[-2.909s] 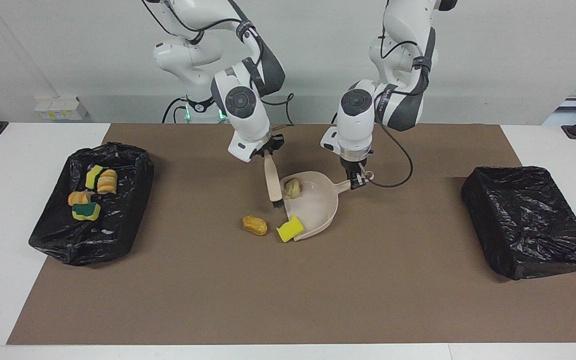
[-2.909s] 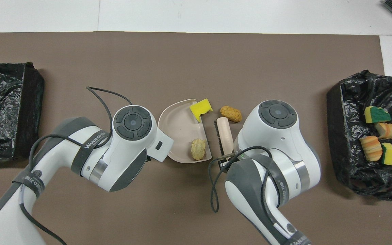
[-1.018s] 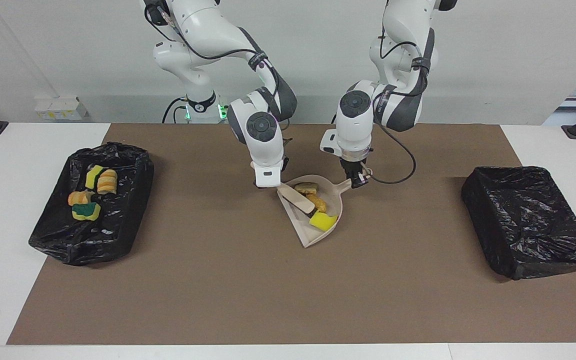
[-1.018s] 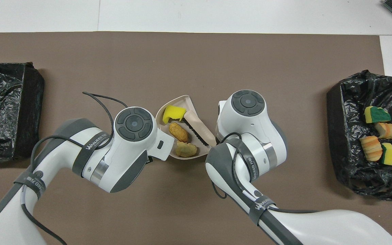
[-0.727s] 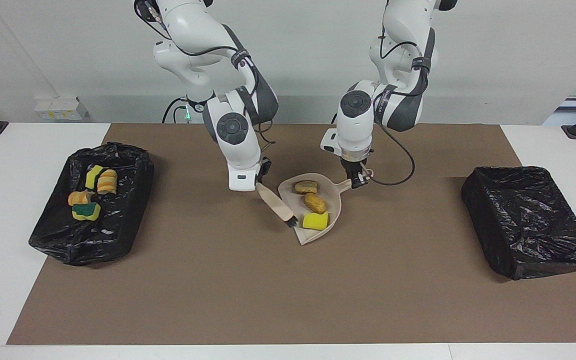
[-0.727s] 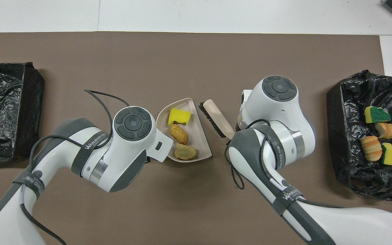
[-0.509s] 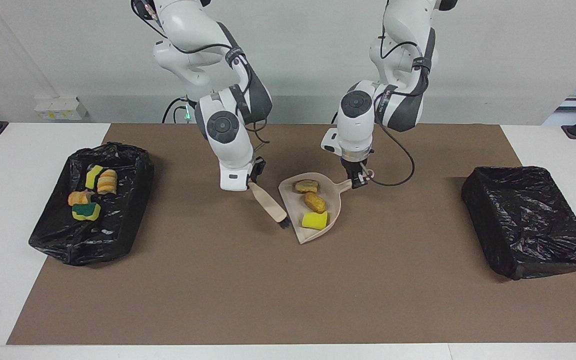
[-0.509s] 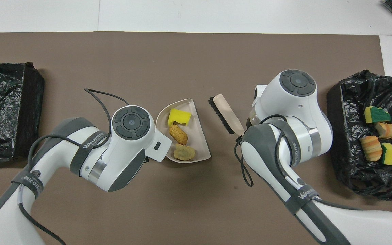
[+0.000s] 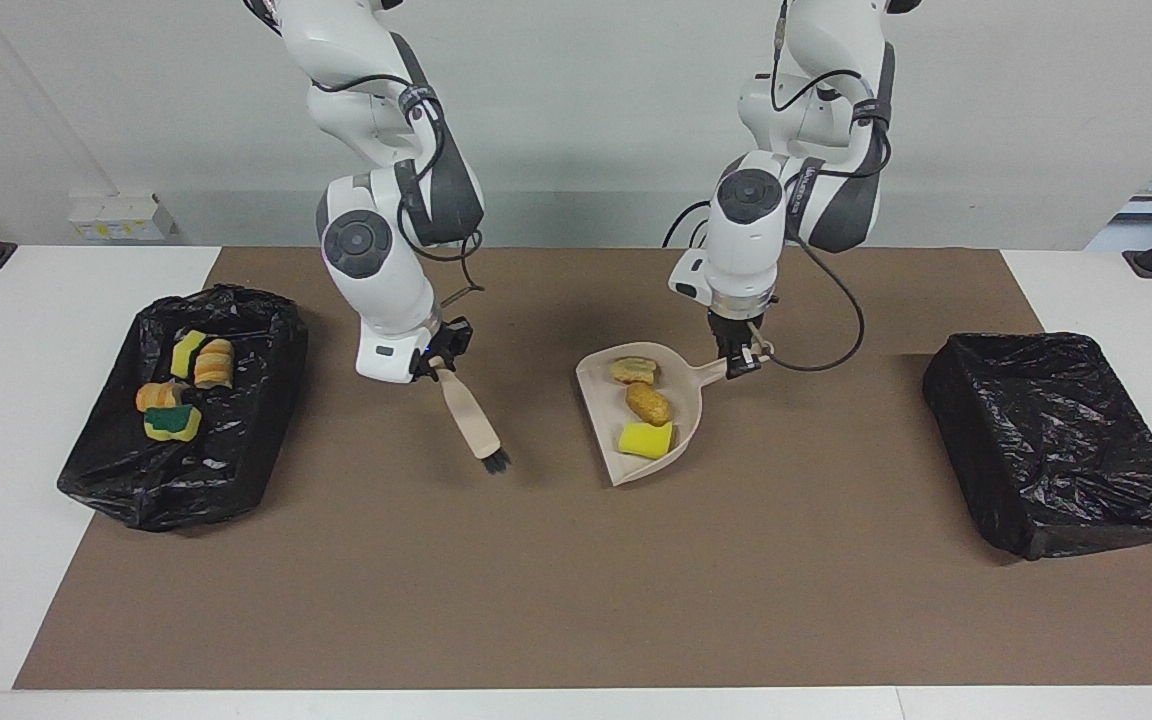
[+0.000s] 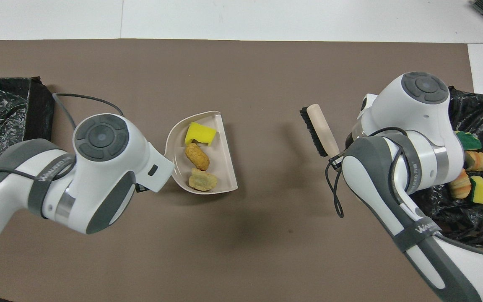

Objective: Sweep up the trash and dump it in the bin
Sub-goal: 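Carry the dustpan to the second black bag with the left gripper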

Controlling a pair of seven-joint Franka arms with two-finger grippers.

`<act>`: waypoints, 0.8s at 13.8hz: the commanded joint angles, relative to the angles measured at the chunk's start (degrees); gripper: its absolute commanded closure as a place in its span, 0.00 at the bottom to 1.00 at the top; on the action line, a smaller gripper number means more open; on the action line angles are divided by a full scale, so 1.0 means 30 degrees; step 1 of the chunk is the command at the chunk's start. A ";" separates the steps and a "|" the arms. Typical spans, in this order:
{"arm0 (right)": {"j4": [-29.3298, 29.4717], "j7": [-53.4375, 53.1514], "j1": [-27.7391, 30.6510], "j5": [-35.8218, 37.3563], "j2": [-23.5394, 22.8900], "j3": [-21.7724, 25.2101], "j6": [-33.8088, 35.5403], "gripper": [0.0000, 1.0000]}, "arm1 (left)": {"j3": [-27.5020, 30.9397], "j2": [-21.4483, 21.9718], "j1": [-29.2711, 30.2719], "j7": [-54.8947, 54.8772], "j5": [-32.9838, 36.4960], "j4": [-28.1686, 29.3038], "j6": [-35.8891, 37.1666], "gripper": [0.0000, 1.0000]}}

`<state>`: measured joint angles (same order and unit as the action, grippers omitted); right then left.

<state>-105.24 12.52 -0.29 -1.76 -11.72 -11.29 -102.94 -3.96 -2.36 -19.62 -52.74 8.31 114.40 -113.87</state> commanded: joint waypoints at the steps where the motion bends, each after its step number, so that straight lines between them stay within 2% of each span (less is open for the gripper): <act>1: -0.0106 -0.2725 0.0213 0.0558 0.0653 -0.0192 0.1260 1.00 | -0.0117 0.1311 0.1932 -0.1078 0.0188 0.0479 0.0777 1.00; 4: -0.0135 -0.4754 0.0591 0.0881 0.0800 -0.0192 0.2112 1.00 | -0.0088 0.1665 0.4538 -0.4852 0.0188 0.0449 0.0810 1.00; 7: -0.0282 -0.5080 0.1264 0.1056 0.0946 -0.0221 0.2932 1.00 | -0.0088 0.1986 0.7846 -0.6088 0.0188 0.0362 0.0751 1.00; 11: -0.0341 -0.5109 0.1472 0.1116 0.1532 -0.0250 0.4248 1.00 | -0.0088 0.1433 1.2331 -1.1036 0.0101 -0.1216 0.0254 1.00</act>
<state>-105.24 -1.69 3.56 1.15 -9.66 -11.28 -92.31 -3.29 2.18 12.24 -80.63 8.44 113.11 -112.49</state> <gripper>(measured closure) 0.740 0.683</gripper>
